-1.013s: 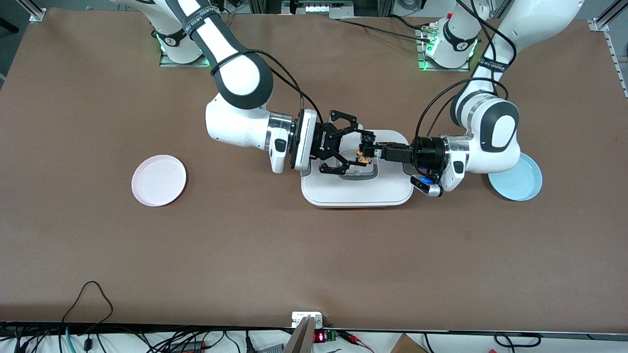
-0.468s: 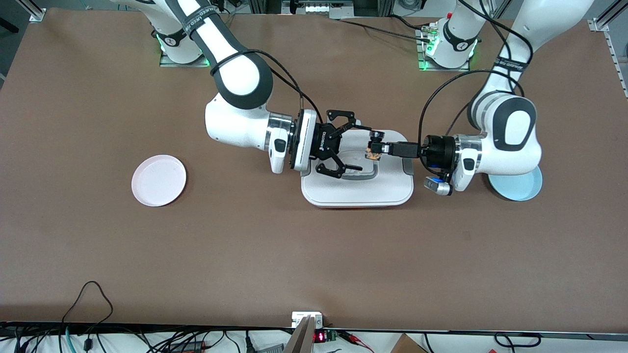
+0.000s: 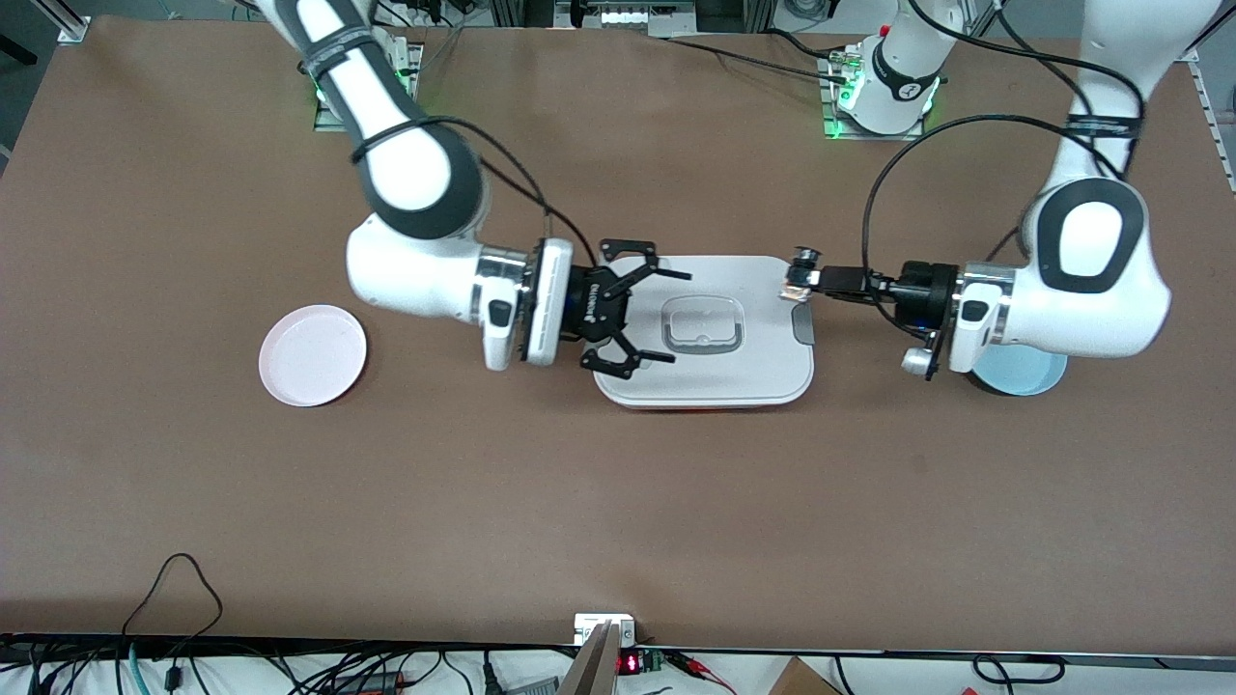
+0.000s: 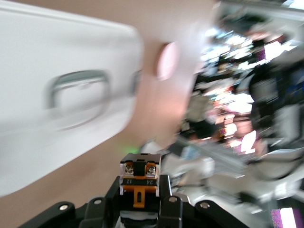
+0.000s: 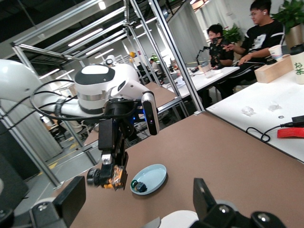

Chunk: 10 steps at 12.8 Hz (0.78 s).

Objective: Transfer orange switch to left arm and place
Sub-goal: 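Carry the switch to the blue plate with the left gripper while the right gripper retracts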

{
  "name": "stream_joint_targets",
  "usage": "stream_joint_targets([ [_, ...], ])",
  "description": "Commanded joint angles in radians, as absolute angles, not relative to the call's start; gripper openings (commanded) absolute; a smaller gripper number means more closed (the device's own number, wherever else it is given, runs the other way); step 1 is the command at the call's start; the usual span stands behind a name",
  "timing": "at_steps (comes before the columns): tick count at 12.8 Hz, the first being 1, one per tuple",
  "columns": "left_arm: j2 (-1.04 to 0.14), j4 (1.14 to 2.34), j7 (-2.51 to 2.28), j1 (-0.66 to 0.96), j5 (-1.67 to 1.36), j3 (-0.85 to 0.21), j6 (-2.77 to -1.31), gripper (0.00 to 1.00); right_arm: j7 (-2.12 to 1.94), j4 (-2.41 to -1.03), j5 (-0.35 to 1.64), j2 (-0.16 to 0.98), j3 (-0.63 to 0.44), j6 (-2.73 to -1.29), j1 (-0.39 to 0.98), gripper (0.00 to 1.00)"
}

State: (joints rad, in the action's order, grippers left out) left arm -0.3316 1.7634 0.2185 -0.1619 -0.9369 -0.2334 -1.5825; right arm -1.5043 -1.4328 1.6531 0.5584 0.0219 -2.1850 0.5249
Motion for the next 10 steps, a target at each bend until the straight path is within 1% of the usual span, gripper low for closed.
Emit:
stream_joint_targets([
  [1,-0.325,1.671,0.221,-0.178,-0.635,-0.244,-1.514,0.13,-1.409,-1.428,1.527,0.538,0.034,-1.990,0.392,1.00],
  [3,-0.327,1.643,0.295,-0.166,-0.411,-0.248,-1.480,0.13,-1.368,-1.428,1.429,0.526,0.034,-1.837,0.292,1.00],
  [6,-0.322,1.643,0.435,-0.155,-0.096,-0.274,-1.479,0.15,-1.313,-1.427,1.307,0.508,0.034,-1.618,0.143,1.00],
  [8,-0.321,1.657,0.506,-0.155,0.103,-0.300,-1.486,0.16,-1.293,-1.428,1.186,0.485,0.032,-1.542,0.076,1.00],
  [9,-0.322,1.657,0.538,-0.155,0.183,-0.308,-1.491,0.16,-1.273,-1.433,1.140,0.445,0.005,-1.492,0.063,1.00],
  [10,-0.331,1.667,0.595,-0.155,0.262,-0.310,-1.508,0.16,-1.223,-1.436,1.067,0.414,-0.052,-1.476,0.086,1.00],
])
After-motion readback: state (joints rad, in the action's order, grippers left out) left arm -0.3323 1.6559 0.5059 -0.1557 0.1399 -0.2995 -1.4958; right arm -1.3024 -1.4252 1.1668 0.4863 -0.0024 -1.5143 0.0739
